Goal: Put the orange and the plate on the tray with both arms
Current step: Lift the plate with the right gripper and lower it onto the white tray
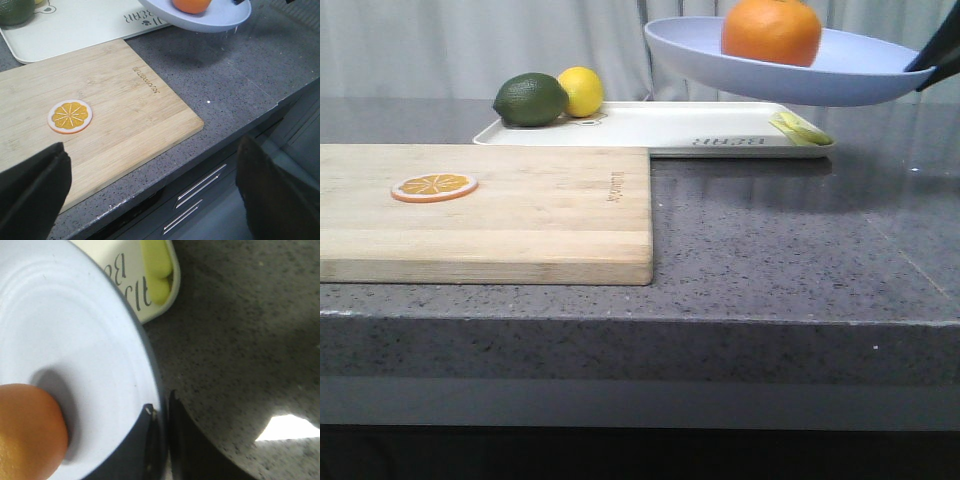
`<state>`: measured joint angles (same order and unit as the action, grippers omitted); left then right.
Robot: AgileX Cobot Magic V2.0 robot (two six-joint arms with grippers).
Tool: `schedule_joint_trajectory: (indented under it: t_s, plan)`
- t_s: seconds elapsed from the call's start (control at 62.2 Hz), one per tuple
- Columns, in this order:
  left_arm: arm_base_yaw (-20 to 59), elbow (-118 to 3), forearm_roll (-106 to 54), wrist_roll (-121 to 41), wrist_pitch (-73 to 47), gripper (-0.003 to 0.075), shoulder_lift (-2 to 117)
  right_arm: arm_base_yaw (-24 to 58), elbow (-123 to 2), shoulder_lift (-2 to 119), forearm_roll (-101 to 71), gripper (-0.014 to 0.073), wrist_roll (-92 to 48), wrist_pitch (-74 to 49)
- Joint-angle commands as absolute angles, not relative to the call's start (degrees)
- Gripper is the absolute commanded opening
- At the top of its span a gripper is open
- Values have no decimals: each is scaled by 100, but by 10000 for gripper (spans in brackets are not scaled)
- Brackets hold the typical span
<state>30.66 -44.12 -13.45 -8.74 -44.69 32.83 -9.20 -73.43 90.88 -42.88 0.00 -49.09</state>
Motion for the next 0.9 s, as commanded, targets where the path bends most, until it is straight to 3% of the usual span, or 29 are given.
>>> schedule_joint_trajectory:
  t_s: [0.0,0.563,0.884]
  plan:
    - [3068,-4559,-1467,-868,-4098,652,3293,-670,-8057,9222,-4461,-66,394,-4820]
    - [3068,-4559,-1467,-868,-4098,652,3293,187,-11565,11696,-3459,-66,1655,-5125]
    - [3068,-4559,-1477,-868,-4098,652,3293,206,-12205,12163,-3366,-66,1712,-5077]
